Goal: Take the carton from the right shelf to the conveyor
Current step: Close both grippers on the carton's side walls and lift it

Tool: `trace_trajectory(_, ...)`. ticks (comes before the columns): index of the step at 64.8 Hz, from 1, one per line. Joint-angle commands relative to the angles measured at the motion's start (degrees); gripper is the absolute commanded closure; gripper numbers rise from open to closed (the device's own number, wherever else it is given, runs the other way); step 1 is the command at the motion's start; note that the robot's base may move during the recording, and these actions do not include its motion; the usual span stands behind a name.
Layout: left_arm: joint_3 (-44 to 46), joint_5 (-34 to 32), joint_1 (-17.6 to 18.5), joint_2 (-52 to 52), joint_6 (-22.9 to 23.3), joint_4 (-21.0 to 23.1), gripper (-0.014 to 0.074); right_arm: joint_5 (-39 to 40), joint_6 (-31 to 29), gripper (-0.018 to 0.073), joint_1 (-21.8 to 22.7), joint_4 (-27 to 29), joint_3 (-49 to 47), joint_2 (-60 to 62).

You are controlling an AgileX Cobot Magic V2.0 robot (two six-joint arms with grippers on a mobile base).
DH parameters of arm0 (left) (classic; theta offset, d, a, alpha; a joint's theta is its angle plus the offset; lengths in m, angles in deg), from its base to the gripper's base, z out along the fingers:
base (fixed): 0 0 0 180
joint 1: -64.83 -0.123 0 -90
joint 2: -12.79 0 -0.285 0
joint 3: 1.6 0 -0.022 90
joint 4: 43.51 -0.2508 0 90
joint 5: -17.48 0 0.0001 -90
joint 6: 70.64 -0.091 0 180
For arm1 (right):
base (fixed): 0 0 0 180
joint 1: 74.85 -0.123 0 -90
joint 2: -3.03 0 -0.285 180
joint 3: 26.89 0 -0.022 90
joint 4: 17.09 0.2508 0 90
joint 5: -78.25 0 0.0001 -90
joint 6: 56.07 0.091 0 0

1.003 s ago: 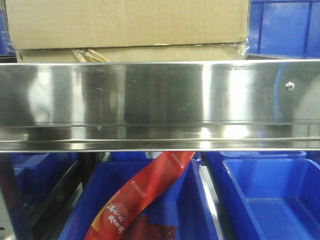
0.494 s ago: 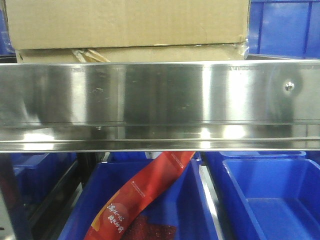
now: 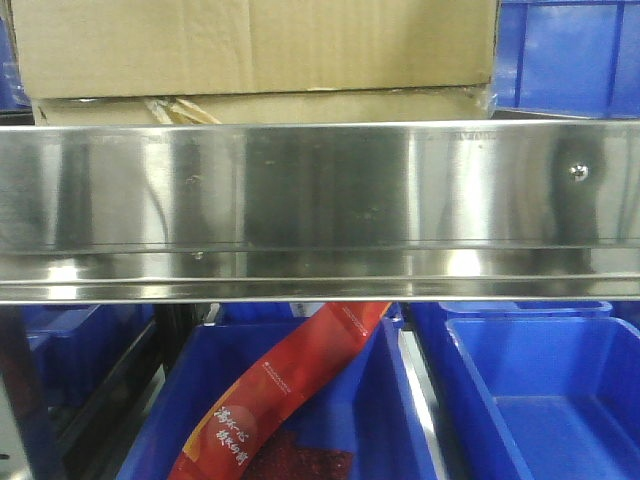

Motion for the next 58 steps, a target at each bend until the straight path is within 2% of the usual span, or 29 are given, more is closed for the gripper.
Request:
trace_trajectory(1, 8.48, 4.00, 0.42, -7.39, -0.38, 0.58, 0.0256, -6.42, -0.04, 0.0043, -0.33, -0.07, -9.16, -6.38)
trace_trajectory(3, 12.03, 5.98, 0.42, -10.25, 0.01, 0.40, 0.0256, -8.73, -0.04, 0.0043, -0.33, -0.07, -12.14, -8.34)
trace_trajectory(7, 18.38, 9.48, 0.42, -15.25, 5.62, -2.18, 0.0256, -13.33, -0.04, 0.0043, -0.33, -0.07, -18.73, -13.11)
trace_trajectory(19, 36.39, 22.27, 0.42, -28.96, 19.80, -16.54, 0.0256, -24.42, -0.04, 0.0043, -0.33, -0.07, -38.26, -26.38)
trace_trajectory(23, 40.97, 25.97, 0.42, -33.11, 21.21, -18.55, 0.0256, -27.05, -0.04, 0.0043, -0.33, -0.07, -42.86, -30.31)
trace_trajectory(33, 47.86, 30.36, -0.93, -40.07, 22.18, -18.93, 0.0256, -30.44, 0.57, 0.0043, -0.33, -0.07, -51.94, -39.64)
trace_trajectory(42, 48.21, 30.36, -3.49, -43.35, 22.23, -18.18, 0.0256, -31.82, 0.57, 0.0043, -0.33, -0.07, -56.89, -46.35)
trace_trajectory(52, 48.21, 30.23, -6.00, -46.19, 22.23, -15.93, 0.0256, -31.96, 0.57, 0.0043, -0.33, -0.07, -58.37, -51.48)
trace_trajectory(58, 48.21, 29.43, -6.23, -47.58, 22.23, -15.34, 0.0256, -32.24, 0.57, 0.0043, -0.33, -0.07, -58.37, -54.13)
